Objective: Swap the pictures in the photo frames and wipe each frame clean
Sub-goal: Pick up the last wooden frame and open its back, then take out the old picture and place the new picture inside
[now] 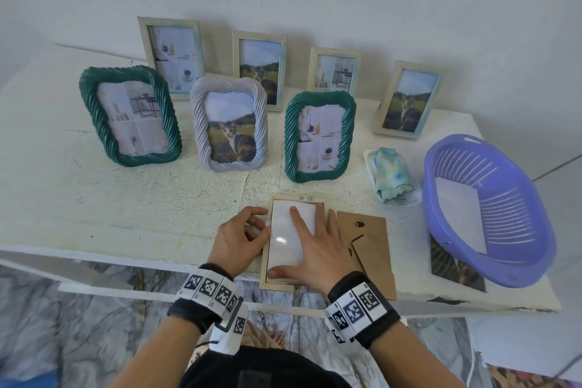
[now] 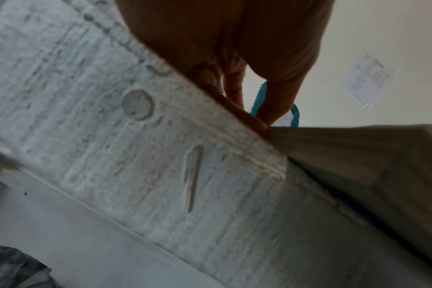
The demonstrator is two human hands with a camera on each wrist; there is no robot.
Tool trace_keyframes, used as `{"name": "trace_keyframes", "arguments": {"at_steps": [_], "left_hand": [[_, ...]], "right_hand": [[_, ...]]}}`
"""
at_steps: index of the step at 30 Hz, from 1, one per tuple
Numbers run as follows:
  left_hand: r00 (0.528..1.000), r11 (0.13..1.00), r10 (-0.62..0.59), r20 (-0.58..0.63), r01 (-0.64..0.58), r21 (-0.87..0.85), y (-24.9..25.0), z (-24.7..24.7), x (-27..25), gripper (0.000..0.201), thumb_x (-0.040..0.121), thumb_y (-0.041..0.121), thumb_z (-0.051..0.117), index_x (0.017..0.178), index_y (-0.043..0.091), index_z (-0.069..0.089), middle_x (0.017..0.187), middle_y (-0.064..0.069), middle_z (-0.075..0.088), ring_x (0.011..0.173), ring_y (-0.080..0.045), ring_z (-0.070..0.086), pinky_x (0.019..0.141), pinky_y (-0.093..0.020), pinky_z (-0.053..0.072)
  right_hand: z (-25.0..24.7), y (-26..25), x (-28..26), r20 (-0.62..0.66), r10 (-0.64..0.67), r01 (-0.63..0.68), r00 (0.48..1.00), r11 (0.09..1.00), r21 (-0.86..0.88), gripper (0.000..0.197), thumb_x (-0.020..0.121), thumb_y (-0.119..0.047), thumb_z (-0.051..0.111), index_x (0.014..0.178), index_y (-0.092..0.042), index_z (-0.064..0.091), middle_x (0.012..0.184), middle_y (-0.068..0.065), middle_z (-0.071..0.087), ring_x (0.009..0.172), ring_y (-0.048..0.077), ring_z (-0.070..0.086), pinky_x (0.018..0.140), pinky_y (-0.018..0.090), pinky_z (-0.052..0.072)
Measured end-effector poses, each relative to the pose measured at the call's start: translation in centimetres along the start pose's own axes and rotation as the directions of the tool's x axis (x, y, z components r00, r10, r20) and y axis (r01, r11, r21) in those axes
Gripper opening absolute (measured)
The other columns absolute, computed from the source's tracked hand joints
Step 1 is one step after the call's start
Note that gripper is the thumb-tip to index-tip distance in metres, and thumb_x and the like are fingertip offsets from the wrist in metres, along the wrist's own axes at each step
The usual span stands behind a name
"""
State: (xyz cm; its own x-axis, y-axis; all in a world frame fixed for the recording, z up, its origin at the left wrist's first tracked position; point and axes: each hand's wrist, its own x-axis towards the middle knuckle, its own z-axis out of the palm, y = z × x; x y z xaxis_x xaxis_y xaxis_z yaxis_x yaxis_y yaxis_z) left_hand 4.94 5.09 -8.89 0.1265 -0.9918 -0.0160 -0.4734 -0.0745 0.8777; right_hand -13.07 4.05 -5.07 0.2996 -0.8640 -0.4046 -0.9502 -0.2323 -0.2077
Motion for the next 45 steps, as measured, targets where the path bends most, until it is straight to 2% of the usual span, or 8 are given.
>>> {"name": "trace_keyframes", "arguments": {"at_steps": [11, 16, 19, 25, 29, 35, 40, 45], "left_hand": [[0.999, 0.967, -0.039, -0.005, 0.036, -0.25, 2.6, -0.8, -0.5, 0.043, 0.076, 0.057, 0.061, 0.108, 0.029, 0.064, 0.083, 0.005, 0.067, 0.069, -0.011, 0.063, 0.052, -0.033, 0.056], [0.994, 0.91, 0.021, 0.11, 0.026, -0.414, 4.4, -1.0, -0.7, 0.043, 0.084, 0.026, 0.071, 0.123, 0.027, 0.053, 0.077, -0.009, 0.069, 0.075, -0.03, 0.065, 0.069, -0.04, 0.057], [0.999, 0.913, -0.014, 0.052, 0.034, -0.407, 4.6, -0.8, -0.5, 0.038, 0.088, 0.009, 0.068, 0.118, 0.024, 0.051, 0.071, -0.003, 0.068, 0.069, -0.019, 0.063, 0.065, -0.038, 0.055], [0.999, 0.998, -0.005, 0.036, 0.007, -0.065, 5.7, 0.3, -0.7, 0.029, 0.087, 0.037, 0.069, 0.114, 0.029, 0.061, 0.109, 0.007, 0.066, 0.083, 0.001, 0.064, 0.073, -0.017, 0.054], [0.921, 0.864, -0.155, 0.358, 0.302, -0.402, 7.1, 1.1, -1.0, 0.068, 0.085, 0.079, 0.037, 0.124, 0.03, 0.063, 0.131, 0.005, 0.061, 0.116, -0.006, 0.059, 0.103, -0.035, 0.045], [0.978, 0.846, -0.038, 0.207, 0.142, -0.514, 8.7, 1.6, -1.2, 0.026, 0.101, 0.019, 0.047, 0.089, 0.008, 0.067, 0.077, 0.001, 0.072, 0.073, -0.014, 0.066, 0.066, -0.03, 0.05], [0.969, 0.889, 0.065, 0.237, 0.052, -0.456, 9.1, 2.6, -0.5, 0.016, 0.1, 0.017, 0.05, 0.104, 0.015, 0.065, 0.086, 0.001, 0.073, 0.079, -0.011, 0.068, 0.066, -0.024, 0.052], [0.947, 0.966, 0.038, 0.318, 0.047, -0.254, 9.8, 4.3, 1.2, 0.032, 0.097, 0.031, 0.055, 0.129, 0.026, 0.054, 0.097, 0.002, 0.07, 0.089, -0.015, 0.068, 0.073, -0.04, 0.06]], "right_hand": [[-1.0, -0.1, -1.2, -0.295, -0.041, 0.083, 0.955, 0.988, 0.132, 0.107, 0.067, -0.076, 0.062, 0.149, -0.041, 0.004, 0.154, 0.011, 0.019, 0.139, 0.032, 0.022, 0.11, 0.047, 0.032], [-1.3, 0.4, -2.7, -0.242, -0.061, 0.179, 0.968, 0.847, 0.501, 0.103, 0.069, -0.061, 0.075, 0.148, -0.05, 0.01, 0.16, -0.005, -0.016, 0.147, 0.012, -0.001, 0.117, 0.033, 0.023], [-1.3, 1.1, -3.5, -0.37, 0.028, 0.273, 0.928, 0.625, 0.731, 0.075, 0.088, -0.029, 0.069, 0.141, -0.056, 0.023, 0.158, -0.013, 0.017, 0.144, -0.001, 0.016, 0.114, 0.028, 0.03], [-2.0, 1.6, -5.1, -0.437, 0.099, 0.379, 0.894, 0.354, 0.855, 0.075, 0.095, 0.0, 0.053, 0.149, -0.037, 0.017, 0.072, -0.02, 0.059, 0.061, -0.001, 0.053, 0.062, 0.013, 0.043], [-3.0, 1.1, -5.8, -0.379, 0.013, 0.344, 0.925, 0.39, 0.854, 0.072, 0.09, -0.038, 0.065, 0.149, -0.038, 0.023, 0.117, -0.01, 0.068, 0.108, 0.0, 0.062, 0.089, 0.017, 0.049], [-1.1, 3.0, -5.4, -0.436, 0.213, 0.257, 0.875, 0.558, 0.789, 0.046, 0.091, -0.039, 0.058, 0.135, -0.029, 0.05, 0.12, -0.015, 0.063, 0.109, 0.005, 0.06, 0.091, 0.034, 0.053], [-0.9, 5.1, -6.5, -0.079, 0.31, 0.046, 0.948, 0.112, 0.993, 0.015, 0.095, -0.011, 0.058, 0.109, -0.012, 0.065, 0.087, 0.01, 0.072, 0.076, 0.024, 0.066, 0.062, 0.033, 0.057], [0.2, 8.5, -9.8, -0.115, 0.431, 0.08, 0.895, 0.097, 0.992, 0.012, 0.099, -0.005, 0.049, 0.105, -0.005, 0.06, 0.055, 0.003, 0.052, 0.041, 0.014, 0.041, 0.036, 0.023, 0.036]]}}
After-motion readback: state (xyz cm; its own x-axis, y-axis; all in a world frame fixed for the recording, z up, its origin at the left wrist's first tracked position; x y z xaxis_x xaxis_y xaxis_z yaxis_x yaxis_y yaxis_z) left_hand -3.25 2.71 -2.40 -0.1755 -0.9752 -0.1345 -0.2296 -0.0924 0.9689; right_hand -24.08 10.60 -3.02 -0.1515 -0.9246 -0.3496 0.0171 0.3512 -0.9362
